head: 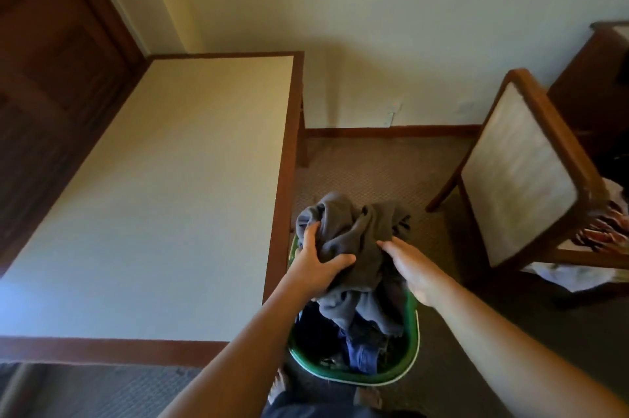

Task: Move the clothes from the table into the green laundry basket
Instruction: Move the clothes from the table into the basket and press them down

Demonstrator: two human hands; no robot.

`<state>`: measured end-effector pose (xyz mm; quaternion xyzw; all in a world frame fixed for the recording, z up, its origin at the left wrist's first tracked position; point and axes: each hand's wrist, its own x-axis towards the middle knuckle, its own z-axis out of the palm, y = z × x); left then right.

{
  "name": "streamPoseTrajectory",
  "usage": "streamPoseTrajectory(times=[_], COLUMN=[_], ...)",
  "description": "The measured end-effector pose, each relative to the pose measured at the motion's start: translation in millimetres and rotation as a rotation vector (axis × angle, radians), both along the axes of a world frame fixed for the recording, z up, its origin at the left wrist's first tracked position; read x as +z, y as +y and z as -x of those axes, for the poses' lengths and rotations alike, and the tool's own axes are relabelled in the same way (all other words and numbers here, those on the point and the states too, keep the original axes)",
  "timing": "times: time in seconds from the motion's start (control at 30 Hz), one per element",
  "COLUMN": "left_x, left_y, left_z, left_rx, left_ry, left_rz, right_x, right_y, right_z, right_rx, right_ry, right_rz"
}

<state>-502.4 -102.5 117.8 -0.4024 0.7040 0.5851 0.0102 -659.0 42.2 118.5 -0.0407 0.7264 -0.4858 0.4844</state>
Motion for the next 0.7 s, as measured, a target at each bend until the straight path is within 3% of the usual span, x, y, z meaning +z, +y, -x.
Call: streamPoseTrajectory(times=[0.13,0.27,0.53,0.7], left_x=[-8.1,-10.3,-27.5,-71.5], left_y=[6.3,14.3,16.3,6.0], left_z=[-9.9,-7.6,4.1,21.8], left_rx=[-0.155,-0.12,-0.152,-0.158], left_ry=[-0.23,-0.251,-0.237,-0.253], left_rz=[0.121,0.178,0.24,0.312], right_x=[-20.4,-24.6,-37.6,-73.8], right_y=[26.6,42.6,37.8,19.7], right_z=[8.4,1.3,7.9,6.3], right_rx=[0.209,0.363,0.393,0.408], right_ry=[0.137,0.242,0.281,0.278], right_rz=[-0.158,-0.157,-0.128,-0.17])
